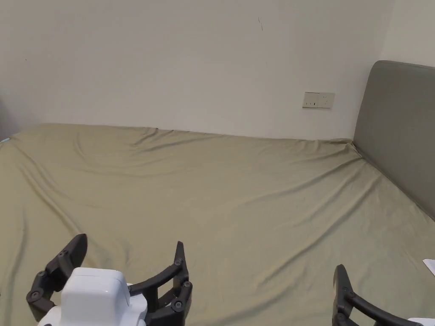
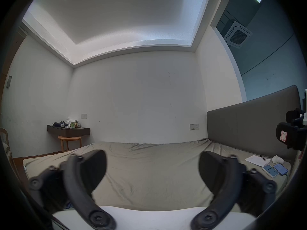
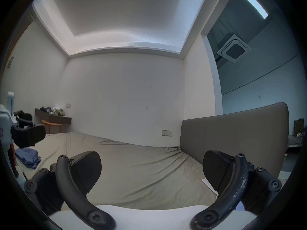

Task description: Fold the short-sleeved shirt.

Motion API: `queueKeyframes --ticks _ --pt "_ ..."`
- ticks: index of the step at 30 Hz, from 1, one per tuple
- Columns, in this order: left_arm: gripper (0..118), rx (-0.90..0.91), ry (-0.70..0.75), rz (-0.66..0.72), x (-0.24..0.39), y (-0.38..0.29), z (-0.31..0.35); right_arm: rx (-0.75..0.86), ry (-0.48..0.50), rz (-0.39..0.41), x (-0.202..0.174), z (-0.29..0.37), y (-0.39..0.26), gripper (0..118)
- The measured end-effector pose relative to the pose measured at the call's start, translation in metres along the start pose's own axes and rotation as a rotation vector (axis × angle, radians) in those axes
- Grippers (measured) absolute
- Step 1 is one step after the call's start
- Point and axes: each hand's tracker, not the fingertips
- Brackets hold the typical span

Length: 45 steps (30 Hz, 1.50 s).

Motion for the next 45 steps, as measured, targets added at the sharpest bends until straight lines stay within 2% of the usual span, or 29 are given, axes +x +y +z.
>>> queueKeyframes --ticks 7,45 --pt "118 0.006 0.005 0.001 0.0001 0.0013 0.0019 -0.013 -0.021 -0.021 0.0025 0.0006 0.0013 118" --pt "118 0.008 0.005 -0.006 0.0023 0.0004 0.0022 -0.021 -0.012 -0.010 0.0000 -0.0061 -0.0037 118"
